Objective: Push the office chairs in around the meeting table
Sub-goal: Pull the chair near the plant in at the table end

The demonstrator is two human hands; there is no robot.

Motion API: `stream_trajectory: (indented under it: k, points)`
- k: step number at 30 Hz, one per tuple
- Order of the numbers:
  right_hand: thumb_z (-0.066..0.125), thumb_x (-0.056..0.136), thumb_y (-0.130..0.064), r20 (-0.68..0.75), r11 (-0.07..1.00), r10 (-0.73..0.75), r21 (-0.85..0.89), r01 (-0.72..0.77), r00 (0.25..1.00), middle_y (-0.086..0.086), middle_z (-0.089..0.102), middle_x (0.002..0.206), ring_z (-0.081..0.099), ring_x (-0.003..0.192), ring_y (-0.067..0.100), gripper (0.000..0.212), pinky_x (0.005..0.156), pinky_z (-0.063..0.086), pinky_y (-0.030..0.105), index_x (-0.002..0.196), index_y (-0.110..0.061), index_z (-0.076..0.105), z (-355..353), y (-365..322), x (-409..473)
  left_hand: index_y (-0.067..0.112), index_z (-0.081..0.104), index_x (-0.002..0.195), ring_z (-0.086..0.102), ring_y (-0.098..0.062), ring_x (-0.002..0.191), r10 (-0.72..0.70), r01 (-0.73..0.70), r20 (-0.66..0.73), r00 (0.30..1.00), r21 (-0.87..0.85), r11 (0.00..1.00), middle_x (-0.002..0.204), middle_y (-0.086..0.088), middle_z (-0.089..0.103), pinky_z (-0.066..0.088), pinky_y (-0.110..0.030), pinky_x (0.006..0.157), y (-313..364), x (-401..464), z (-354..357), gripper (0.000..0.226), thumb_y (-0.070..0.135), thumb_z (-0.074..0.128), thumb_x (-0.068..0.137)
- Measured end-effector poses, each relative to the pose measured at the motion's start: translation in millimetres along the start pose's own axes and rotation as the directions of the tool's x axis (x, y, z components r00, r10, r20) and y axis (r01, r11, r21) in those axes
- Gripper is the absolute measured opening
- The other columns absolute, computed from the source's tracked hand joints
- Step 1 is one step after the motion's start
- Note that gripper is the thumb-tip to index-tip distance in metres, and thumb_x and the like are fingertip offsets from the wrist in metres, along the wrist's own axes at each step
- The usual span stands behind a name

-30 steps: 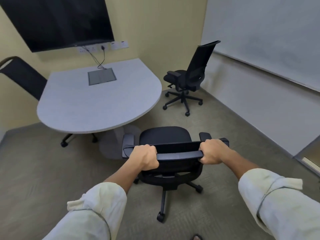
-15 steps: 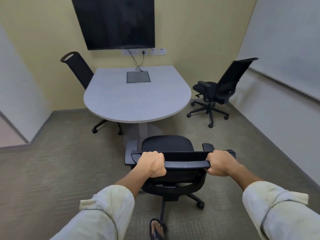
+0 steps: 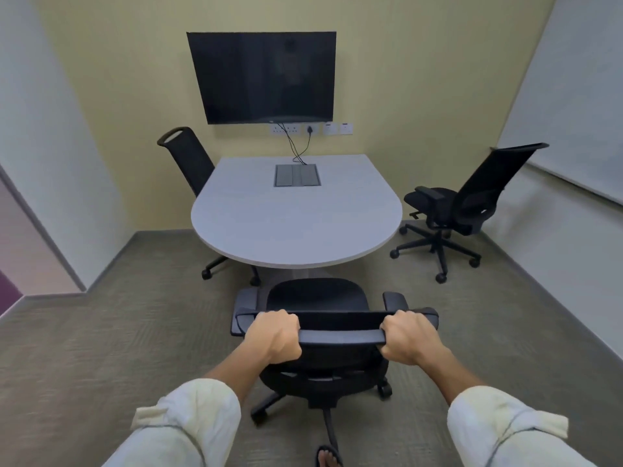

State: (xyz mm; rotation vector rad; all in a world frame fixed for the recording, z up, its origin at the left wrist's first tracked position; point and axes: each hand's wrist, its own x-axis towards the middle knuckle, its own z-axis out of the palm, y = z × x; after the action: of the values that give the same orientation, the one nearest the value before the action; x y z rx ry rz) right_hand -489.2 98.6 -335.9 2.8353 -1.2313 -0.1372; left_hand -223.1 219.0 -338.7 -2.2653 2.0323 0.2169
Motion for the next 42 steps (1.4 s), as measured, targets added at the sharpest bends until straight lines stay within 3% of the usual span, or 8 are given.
stream_trajectory:
  k: [5,10,19,25,35,42]
  points:
    - [0.053,0.065,-0.035,-0.030,1.000,0.007,0.029,-0.006,1.000,-0.003,0.061,0.063,0.058,0.056,0.022,0.021,0.051,0.049,0.031,0.072,-0.021,0.067,-8,-19,49,0.024,0.046,0.057,0.048,-0.015,0.047,0.018,-0.017,-0.040,0.999,0.022,1.000,0.056,0.006,0.052,0.027,-0.029,0.041,-47,30,-10,0.009,0.031,0.046,0.063]
    - [0.050,0.063,-0.035,-0.064,1.000,-0.001,0.009,0.002,0.998,-0.006,0.051,0.055,0.052,0.050,0.020,0.018,0.046,0.036,0.029,0.064,-0.022,0.062,-9,-23,99,0.026,0.045,0.059,0.047,-0.014,0.048,0.022,-0.020,-0.053,0.998,0.046,0.999,0.058,0.007,0.051,0.027,-0.029,0.043,-84,69,-18,0.009,0.033,0.048,0.062]
    - [0.048,0.062,-0.037,-0.045,1.000,-0.020,-0.003,0.020,0.999,-0.005,0.047,0.056,0.049,0.052,0.023,0.014,0.051,0.040,0.032,0.059,-0.024,0.054,-15,-10,199,0.023,0.050,0.060,0.045,-0.015,0.049,0.011,-0.007,-0.081,0.997,0.061,0.998,0.058,0.006,0.050,0.024,-0.029,0.043,-129,150,-29,0.008,0.031,0.048,0.061]
    - [0.048,0.061,-0.037,-0.028,0.999,-0.043,0.000,0.043,0.999,-0.005,0.047,0.052,0.043,0.046,0.015,0.016,0.048,0.033,0.031,0.053,-0.024,0.044,-18,12,262,0.023,0.054,0.063,0.048,-0.016,0.048,0.024,-0.020,-0.088,0.996,0.045,0.999,0.057,0.004,0.051,0.029,-0.028,0.043,-153,199,-41,0.010,0.032,0.049,0.063]
    - [0.049,0.060,-0.036,-0.011,0.996,-0.090,0.001,0.090,0.996,-0.005,0.050,0.051,0.046,0.047,0.015,0.016,0.044,0.031,0.029,0.052,-0.023,0.046,-26,29,290,0.025,0.048,0.057,0.046,-0.015,0.047,0.048,-0.046,-0.082,0.996,0.031,0.998,0.056,0.004,0.050,0.028,-0.027,0.043,-158,228,-51,0.010,0.033,0.048,0.064]
    - [0.048,0.061,-0.045,-0.061,0.992,-0.123,-0.008,0.122,0.991,-0.005,0.044,0.048,0.043,0.046,0.017,0.026,0.048,0.035,0.031,0.051,-0.022,0.041,-25,33,292,0.025,0.045,0.055,0.045,-0.012,0.047,0.011,-0.006,-0.073,0.997,0.065,0.998,0.054,0.007,0.049,0.030,-0.028,0.044,-157,228,-52,0.012,0.035,0.047,0.062]
